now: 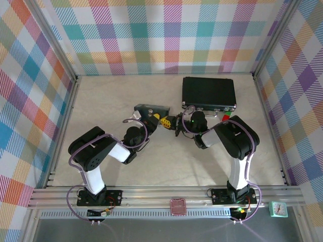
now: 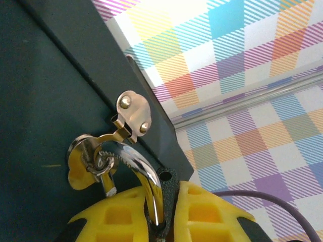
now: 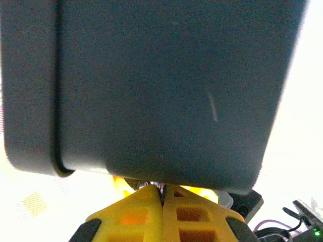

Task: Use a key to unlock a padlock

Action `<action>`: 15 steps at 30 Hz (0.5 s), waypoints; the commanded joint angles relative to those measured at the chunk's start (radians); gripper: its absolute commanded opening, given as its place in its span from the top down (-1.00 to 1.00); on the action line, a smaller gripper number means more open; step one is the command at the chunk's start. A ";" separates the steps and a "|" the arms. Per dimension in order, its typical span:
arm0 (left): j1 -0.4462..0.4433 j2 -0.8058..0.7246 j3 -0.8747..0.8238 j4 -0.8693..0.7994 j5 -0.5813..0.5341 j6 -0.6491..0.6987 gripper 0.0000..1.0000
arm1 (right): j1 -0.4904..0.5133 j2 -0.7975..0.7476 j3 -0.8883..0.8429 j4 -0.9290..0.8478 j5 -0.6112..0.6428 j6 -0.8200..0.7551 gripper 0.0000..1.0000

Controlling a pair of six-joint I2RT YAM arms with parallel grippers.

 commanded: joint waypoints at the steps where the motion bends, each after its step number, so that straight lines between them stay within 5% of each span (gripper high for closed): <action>1: -0.039 0.029 -0.003 -0.026 0.088 0.022 1.00 | 0.026 0.025 0.012 0.085 -0.062 -0.141 0.86; 7: -0.038 0.042 -0.004 -0.038 0.045 0.000 1.00 | 0.001 -0.069 0.013 -0.250 -0.062 -0.491 0.48; 15: -0.042 0.090 -0.008 -0.045 -0.004 -0.048 1.00 | -0.015 -0.317 0.101 -1.083 0.103 -1.053 0.19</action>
